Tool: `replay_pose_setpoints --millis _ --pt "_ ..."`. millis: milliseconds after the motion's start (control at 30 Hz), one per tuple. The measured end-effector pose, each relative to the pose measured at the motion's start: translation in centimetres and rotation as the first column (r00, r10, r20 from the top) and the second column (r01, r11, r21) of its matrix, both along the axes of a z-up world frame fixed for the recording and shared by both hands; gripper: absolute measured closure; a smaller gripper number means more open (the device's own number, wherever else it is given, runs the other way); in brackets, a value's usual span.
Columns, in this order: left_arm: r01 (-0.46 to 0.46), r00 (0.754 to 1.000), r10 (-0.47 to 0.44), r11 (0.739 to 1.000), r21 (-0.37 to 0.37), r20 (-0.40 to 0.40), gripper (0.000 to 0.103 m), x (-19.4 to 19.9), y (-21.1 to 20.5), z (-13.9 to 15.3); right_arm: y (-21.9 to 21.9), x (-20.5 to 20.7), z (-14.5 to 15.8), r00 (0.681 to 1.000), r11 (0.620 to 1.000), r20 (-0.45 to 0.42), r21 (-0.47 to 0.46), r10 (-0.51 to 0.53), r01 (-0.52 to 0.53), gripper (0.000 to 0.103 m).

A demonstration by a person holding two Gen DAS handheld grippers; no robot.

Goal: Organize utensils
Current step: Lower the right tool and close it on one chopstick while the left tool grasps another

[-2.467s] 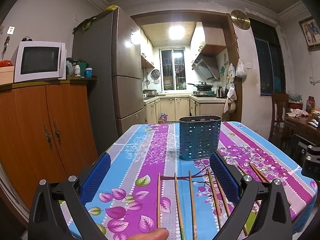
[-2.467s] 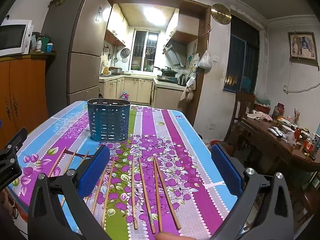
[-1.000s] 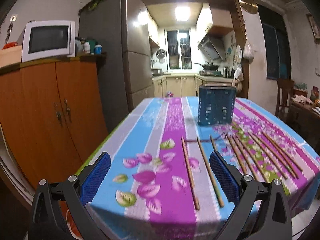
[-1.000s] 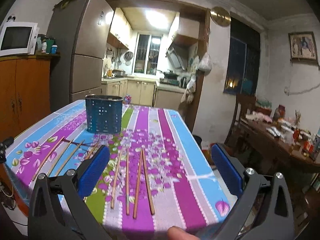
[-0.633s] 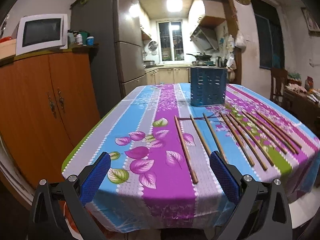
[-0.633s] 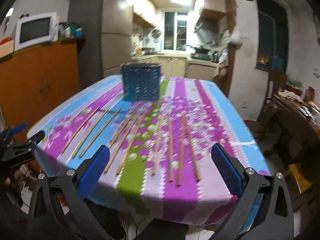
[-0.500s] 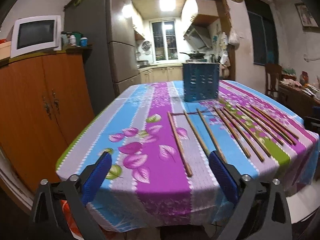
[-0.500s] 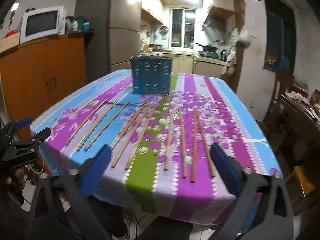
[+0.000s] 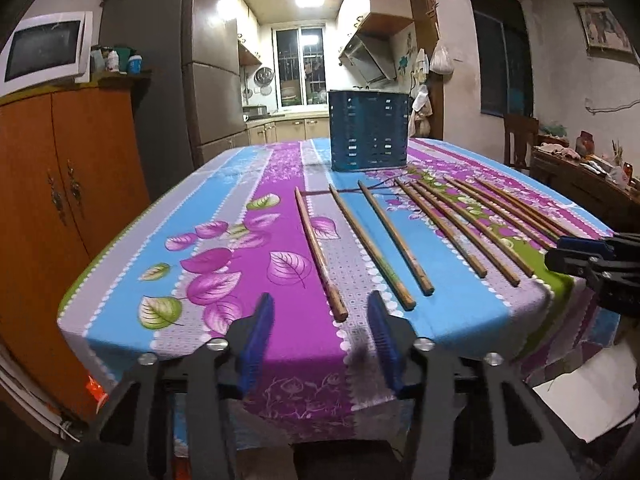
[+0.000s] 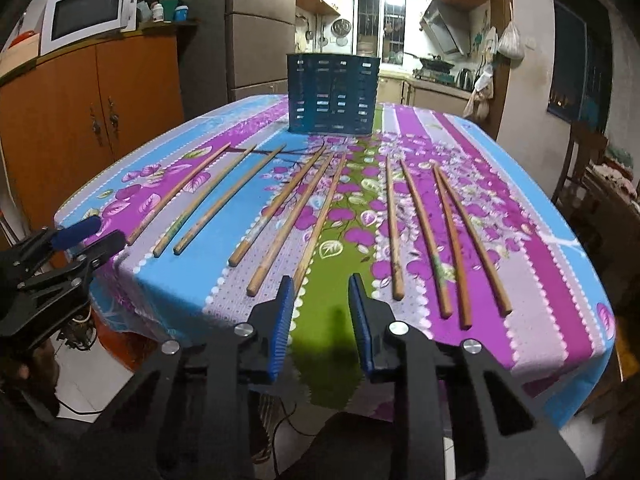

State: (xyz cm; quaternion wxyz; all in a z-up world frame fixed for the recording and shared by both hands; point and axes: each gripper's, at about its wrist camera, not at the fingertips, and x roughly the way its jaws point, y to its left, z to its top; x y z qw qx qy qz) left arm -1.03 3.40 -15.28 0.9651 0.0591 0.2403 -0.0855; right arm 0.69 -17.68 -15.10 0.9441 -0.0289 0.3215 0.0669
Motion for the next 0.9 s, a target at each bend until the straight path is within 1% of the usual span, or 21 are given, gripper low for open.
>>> replay_pose_setpoints --millis 33,100,233,267,300,400,733,767,900 --pt "0.000 1.000 0.000 1.000 0.003 -0.004 0.061 0.3 -0.1 -0.2 0.1 0.1 -0.1 1.000 1.000 -0.007 0.005 -0.001 0.001 0.077" --pt "0.008 1.000 -0.008 1.000 0.003 -0.003 0.063 0.6 -0.2 -0.4 0.3 0.3 -0.3 1.000 1.000 -0.013 0.010 -0.001 0.002 0.077" --pt "0.010 1.000 -0.010 1.000 -0.013 -0.005 0.063 0.9 0.0 -0.8 0.8 0.9 -0.7 1.000 1.000 -0.031 0.022 0.003 -0.003 0.082" --pt "0.011 1.000 -0.011 1.000 -0.015 -0.007 0.063 1.1 0.0 -0.9 0.9 1.1 -0.9 0.999 1.000 -0.037 0.019 0.001 0.000 0.086" --pt "0.011 1.000 -0.011 1.000 -0.018 -0.003 0.063 1.1 0.0 -0.9 1.0 1.4 -1.1 0.999 1.000 -0.044 0.016 -0.006 0.006 0.088" --pt "0.009 1.000 -0.009 1.000 -0.029 0.000 0.063 1.4 0.1 -1.0 1.1 1.9 -1.0 0.999 1.000 -0.043 0.019 -0.019 0.020 0.090" --pt "-0.006 0.999 0.007 0.999 -0.045 0.033 0.063 1.3 0.2 -1.4 1.4 2.2 -1.0 0.997 0.997 -0.042 0.042 -0.063 0.065 0.090" --pt "-0.011 0.999 0.013 0.999 -0.044 0.038 0.064 1.2 0.1 -1.4 1.4 2.2 -1.0 0.997 0.997 -0.040 0.042 -0.068 0.070 0.090" --pt "-0.019 0.998 0.021 0.999 -0.038 0.058 0.080 0.9 -0.1 -1.6 1.6 2.1 -1.2 0.996 0.995 -0.024 0.052 -0.089 0.090 0.094"
